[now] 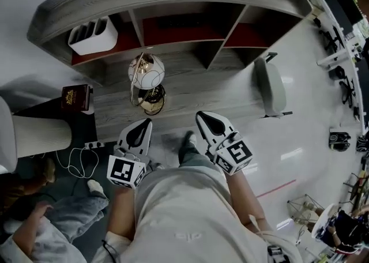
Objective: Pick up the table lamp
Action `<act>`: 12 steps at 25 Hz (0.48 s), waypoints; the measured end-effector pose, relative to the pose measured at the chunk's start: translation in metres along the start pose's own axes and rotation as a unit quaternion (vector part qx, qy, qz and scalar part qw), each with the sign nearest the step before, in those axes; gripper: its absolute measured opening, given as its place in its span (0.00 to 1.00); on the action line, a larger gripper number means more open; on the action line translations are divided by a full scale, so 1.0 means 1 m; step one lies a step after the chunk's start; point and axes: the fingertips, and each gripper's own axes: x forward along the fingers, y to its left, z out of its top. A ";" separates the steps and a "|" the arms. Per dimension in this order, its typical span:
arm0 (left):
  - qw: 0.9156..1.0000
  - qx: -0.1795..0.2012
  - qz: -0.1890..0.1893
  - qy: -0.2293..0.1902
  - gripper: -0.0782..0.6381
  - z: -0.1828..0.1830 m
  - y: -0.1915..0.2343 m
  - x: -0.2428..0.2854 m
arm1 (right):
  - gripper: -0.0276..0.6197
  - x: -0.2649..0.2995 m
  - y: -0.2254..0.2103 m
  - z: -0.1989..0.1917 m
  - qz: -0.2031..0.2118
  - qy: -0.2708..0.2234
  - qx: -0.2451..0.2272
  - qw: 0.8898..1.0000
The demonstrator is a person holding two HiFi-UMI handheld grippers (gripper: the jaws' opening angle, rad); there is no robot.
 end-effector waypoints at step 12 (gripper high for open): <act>0.986 -0.004 0.163 0.024 0.13 0.004 0.045 0.039 | 0.09 0.057 -0.060 -0.004 0.116 0.045 -0.001 0.992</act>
